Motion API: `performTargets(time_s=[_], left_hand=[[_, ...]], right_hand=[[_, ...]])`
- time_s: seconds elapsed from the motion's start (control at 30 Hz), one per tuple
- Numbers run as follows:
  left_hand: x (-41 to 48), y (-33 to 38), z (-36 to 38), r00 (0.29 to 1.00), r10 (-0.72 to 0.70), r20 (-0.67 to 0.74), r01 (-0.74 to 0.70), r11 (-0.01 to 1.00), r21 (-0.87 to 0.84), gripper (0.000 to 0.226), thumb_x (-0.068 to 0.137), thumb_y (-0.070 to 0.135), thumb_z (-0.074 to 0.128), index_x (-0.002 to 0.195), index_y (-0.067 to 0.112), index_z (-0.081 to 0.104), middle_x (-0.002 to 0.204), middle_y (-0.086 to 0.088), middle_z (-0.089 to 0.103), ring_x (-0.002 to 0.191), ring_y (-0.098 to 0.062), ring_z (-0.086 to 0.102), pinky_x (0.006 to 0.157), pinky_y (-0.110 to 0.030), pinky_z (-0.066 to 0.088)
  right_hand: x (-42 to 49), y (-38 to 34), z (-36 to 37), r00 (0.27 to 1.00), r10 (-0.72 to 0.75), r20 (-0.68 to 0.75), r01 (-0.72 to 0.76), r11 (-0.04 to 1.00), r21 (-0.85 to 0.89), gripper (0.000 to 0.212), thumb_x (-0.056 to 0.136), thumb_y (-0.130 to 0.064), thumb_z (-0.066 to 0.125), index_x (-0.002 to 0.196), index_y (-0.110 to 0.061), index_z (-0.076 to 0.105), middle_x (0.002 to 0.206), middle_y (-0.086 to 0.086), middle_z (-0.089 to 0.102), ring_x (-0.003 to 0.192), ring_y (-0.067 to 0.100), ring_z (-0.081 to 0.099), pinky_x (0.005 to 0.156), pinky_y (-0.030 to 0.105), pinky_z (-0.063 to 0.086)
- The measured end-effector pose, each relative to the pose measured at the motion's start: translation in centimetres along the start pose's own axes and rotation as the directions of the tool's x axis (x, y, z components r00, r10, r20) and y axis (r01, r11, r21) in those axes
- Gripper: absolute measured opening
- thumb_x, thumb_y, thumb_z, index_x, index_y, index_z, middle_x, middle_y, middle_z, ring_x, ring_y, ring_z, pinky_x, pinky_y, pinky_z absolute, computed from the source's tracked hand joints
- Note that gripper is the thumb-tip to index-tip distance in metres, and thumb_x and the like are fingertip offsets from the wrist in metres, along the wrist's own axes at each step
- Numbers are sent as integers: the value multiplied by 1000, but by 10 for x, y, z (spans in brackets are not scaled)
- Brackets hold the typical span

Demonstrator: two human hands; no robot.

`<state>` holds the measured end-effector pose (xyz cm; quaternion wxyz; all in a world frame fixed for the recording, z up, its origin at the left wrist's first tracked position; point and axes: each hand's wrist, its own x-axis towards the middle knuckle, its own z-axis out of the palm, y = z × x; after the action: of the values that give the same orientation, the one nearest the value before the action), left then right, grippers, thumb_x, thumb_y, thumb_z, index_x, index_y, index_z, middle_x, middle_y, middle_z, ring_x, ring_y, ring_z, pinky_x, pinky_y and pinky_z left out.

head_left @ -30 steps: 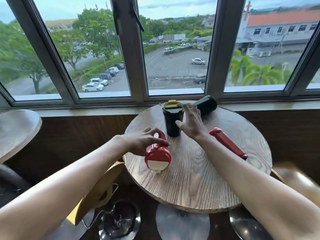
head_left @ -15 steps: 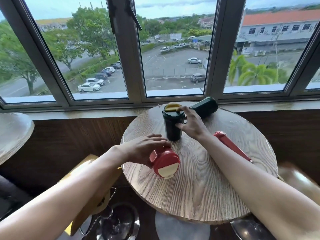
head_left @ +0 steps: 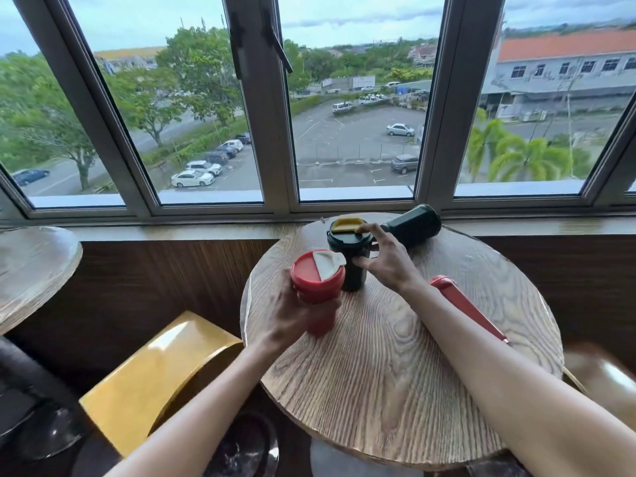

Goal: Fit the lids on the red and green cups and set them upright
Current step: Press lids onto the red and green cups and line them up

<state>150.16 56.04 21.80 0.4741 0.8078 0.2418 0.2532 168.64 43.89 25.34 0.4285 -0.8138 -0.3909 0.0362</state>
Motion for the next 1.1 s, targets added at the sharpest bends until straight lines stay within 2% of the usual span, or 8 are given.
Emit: performTargets(time_s=[0.23, 0.37, 0.43, 0.57, 0.7, 0.87, 1.03, 1.1], left_hand=[[-10, -3, 14, 996, -28, -79, 22, 997, -76, 91, 44, 65, 86, 115, 36, 38, 116, 8, 54, 108, -12, 54, 90, -32, 47], [-9, -5, 1, 996, -34, 79, 49, 980, -194, 85, 61, 30, 90, 121, 22, 31, 121, 0, 58, 108, -6, 56, 77, -18, 49], [-3, -8, -6, 979, -73, 191, 121, 960, -253, 84, 60, 21, 91, 125, 22, 38, 127, -3, 58, 114, -11, 56, 83, -23, 51], [9, -11, -13, 942, -83, 326, 182, 941, -285, 76, 56, 29, 90, 124, 38, 57, 126, -3, 64, 123, -22, 56, 102, -45, 47], [11, -16, -17, 906, -68, 418, 202, 937, -285, 72, 68, 23, 84, 132, 35, 54, 124, -15, 64, 119, -37, 58, 102, -51, 44], [6, -6, -17, 947, -42, 319, 101, 980, -172, 93, 54, 39, 87, 132, 31, 36, 125, 3, 55, 110, -11, 60, 82, -24, 52], [3, 0, 1, 976, -17, 216, 41, 993, -109, 98, 46, 45, 89, 125, 29, 31, 121, 6, 48, 106, -10, 55, 78, -25, 49], [3, 1, 2, 977, -23, 213, 52, 990, -131, 88, 56, 32, 91, 124, 28, 35, 120, 5, 51, 104, -6, 55, 74, -20, 49]], right_hand=[[-1, 2, 3, 1000, -6, -12, 7, 996, 89, 49, 79, -13, 74, 121, -27, 53, 123, 13, 52, 108, 23, 54, 91, 28, 37], [-2, 1, 4, 1000, -3, -17, 5, 994, 106, 49, 81, -11, 73, 124, -23, 53, 124, 14, 50, 106, 20, 47, 90, 25, 34], [-3, 1, 4, 1000, 2, -20, 1, 993, 115, 49, 81, -11, 73, 124, -23, 54, 124, 14, 50, 107, 20, 48, 91, 25, 33], [-2, 2, 4, 1000, 8, -14, -7, 991, 130, 49, 81, -13, 73, 125, -26, 53, 129, 14, 50, 111, 21, 48, 93, 26, 32], [-3, 4, 3, 1000, 20, -3, -19, 991, 136, 52, 82, -13, 72, 128, -27, 52, 133, 14, 48, 115, 22, 47, 95, 29, 32], [-10, 8, 6, 1000, 24, 14, -27, 983, 183, 58, 84, -15, 72, 133, -34, 49, 135, 12, 46, 115, 20, 49, 97, 31, 38], [-3, 7, 0, 999, 45, 17, -47, 978, 204, 51, 85, -5, 63, 124, -36, 55, 132, 9, 55, 119, 26, 55, 104, 40, 44], [0, 4, -5, 997, 70, 39, -77, 974, 213, 49, 84, 0, 56, 120, -33, 59, 128, 7, 59, 113, 24, 58, 103, 38, 45]])
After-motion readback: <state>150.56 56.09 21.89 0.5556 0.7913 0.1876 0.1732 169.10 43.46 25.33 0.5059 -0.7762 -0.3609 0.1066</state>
